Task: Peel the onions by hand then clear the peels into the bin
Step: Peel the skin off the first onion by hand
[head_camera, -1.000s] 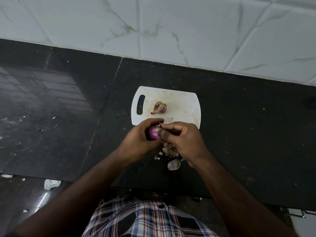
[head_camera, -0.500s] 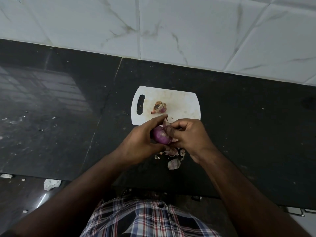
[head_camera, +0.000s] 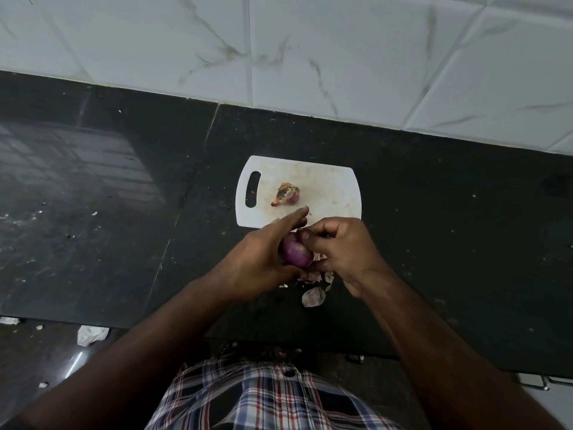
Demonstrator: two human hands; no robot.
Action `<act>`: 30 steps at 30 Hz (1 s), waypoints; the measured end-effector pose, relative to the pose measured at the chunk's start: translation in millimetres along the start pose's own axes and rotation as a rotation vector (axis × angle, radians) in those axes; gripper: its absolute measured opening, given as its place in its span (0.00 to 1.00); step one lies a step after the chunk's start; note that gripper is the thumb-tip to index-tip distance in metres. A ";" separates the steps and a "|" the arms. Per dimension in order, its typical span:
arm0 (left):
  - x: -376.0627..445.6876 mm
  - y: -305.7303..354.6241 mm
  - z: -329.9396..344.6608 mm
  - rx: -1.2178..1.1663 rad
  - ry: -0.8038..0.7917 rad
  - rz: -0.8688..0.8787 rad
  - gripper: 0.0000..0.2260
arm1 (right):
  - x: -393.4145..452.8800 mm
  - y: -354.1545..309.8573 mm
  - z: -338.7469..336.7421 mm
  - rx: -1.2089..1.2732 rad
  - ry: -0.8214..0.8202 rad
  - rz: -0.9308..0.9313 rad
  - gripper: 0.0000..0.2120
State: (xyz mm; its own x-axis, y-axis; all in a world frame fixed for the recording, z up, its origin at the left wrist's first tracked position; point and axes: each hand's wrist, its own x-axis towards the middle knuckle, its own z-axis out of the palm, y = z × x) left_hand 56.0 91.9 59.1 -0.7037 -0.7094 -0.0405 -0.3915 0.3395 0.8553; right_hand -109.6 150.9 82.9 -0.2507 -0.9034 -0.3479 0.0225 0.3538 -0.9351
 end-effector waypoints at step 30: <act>-2.7 -5.8 -5.8 -0.074 -0.066 -0.040 0.44 | 2.9 3.4 -7.8 0.052 -0.167 0.141 0.11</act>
State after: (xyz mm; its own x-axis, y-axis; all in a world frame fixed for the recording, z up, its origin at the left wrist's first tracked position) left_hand 63.6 88.3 57.2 -0.7269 -0.6784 -0.1069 -0.3767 0.2638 0.8880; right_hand -117.9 151.3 79.2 -0.0781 -0.8751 -0.4775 0.0965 0.4701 -0.8773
